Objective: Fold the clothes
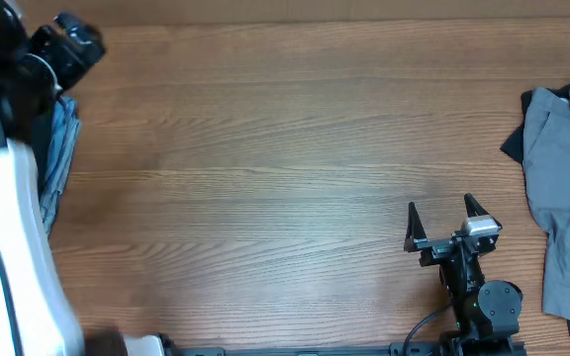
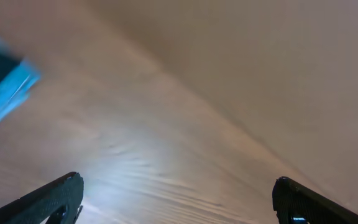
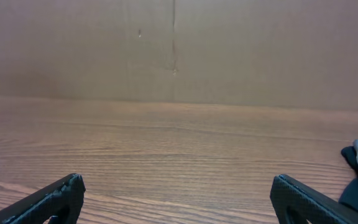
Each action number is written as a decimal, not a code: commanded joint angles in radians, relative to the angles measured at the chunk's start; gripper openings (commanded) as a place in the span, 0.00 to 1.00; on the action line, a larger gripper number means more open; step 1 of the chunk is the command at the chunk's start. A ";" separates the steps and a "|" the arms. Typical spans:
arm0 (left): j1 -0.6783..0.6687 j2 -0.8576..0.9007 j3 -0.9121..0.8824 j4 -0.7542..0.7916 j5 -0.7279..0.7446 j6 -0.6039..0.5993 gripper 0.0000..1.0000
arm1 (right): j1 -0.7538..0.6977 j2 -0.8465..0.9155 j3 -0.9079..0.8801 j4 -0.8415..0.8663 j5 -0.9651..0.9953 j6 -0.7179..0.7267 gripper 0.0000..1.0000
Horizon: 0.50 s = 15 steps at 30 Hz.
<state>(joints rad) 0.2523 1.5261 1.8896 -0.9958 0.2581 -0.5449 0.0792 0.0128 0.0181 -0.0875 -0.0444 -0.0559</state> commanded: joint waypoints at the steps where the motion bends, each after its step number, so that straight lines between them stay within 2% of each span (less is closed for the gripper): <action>1: -0.108 -0.216 0.015 -0.002 -0.052 0.006 1.00 | -0.004 -0.009 -0.010 0.006 0.010 0.005 1.00; 4: -0.203 -0.344 -0.032 -0.003 -0.060 0.023 1.00 | -0.004 -0.009 -0.010 0.006 0.010 0.005 1.00; 6: -0.220 -0.437 -0.110 -0.003 -0.059 0.026 1.00 | -0.004 -0.009 -0.010 0.006 0.010 0.005 1.00; 12: -0.219 -0.762 -0.625 0.014 -0.055 0.024 1.00 | -0.004 -0.009 -0.010 0.006 0.010 0.005 1.00; 15: -0.217 -0.877 -0.939 0.121 -0.056 0.024 1.00 | -0.004 -0.009 -0.010 0.006 0.010 0.005 1.00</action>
<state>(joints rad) 0.0387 0.7246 1.1854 -0.9577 0.2115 -0.5434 0.0792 0.0128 0.0181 -0.0879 -0.0444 -0.0551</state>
